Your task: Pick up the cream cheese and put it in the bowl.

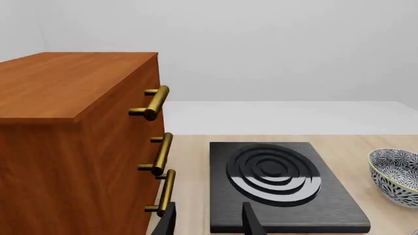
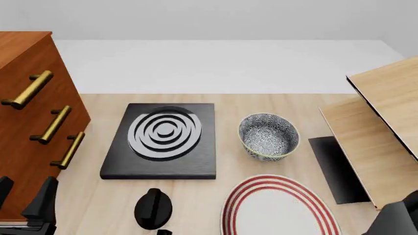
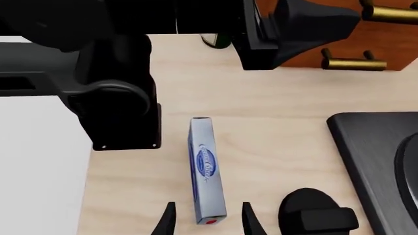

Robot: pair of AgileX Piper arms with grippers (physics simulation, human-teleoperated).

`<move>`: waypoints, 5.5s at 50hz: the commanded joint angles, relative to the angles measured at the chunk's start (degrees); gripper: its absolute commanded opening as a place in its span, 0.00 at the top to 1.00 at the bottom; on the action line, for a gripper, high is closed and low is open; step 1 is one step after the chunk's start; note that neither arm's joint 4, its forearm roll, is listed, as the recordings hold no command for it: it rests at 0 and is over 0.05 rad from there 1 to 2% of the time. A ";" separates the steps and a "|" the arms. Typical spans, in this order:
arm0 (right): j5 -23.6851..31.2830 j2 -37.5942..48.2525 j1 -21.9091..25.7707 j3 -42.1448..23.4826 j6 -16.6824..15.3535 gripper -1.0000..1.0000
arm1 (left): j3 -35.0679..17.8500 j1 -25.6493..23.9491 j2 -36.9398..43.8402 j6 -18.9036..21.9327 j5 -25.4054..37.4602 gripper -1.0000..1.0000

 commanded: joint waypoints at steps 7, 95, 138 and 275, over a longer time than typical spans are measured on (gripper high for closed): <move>-1.01 4.10 -0.39 -2.05 1.24 0.00 | 0.00 0.00 0.00 0.00 0.00 0.00; 9.04 -30.45 -6.80 16.33 -1.19 1.00 | 0.00 0.00 0.00 0.00 0.00 0.00; 38.50 -59.50 -31.53 15.33 -4.88 1.00 | 0.00 0.00 0.00 0.00 0.00 0.00; 48.13 -29.01 -62.68 -2.66 -9.93 1.00 | 0.00 0.00 0.00 0.00 0.00 0.00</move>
